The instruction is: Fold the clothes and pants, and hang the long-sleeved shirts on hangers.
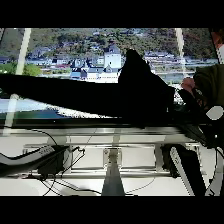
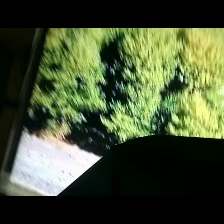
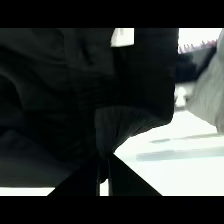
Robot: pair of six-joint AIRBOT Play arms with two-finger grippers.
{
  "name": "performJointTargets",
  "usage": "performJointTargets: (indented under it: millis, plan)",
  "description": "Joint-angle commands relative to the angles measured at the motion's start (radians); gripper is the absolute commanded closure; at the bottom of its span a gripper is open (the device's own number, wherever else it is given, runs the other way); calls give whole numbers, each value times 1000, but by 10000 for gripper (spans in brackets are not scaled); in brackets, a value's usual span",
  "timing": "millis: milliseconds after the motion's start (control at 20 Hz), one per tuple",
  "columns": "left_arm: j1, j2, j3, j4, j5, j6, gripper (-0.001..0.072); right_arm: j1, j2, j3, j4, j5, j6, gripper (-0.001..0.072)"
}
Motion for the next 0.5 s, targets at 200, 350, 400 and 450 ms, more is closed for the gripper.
performJointTargets:
  millis: [200,350,400,450]
  plan:
    - [25,93,4,49,-64,-100,700,0,2,-10,79,-113,-1,695]
    - [116,50,-166,67,-281,-105,699,0,2,-10,75,-103,-2,695]
    - [146,37,-226,70,-311,-105,699,0,2,-10,70,-102,-3,695]
    - [170,26,-277,96,-327,-105,699,0,2,-10,62,-95,-3,695]
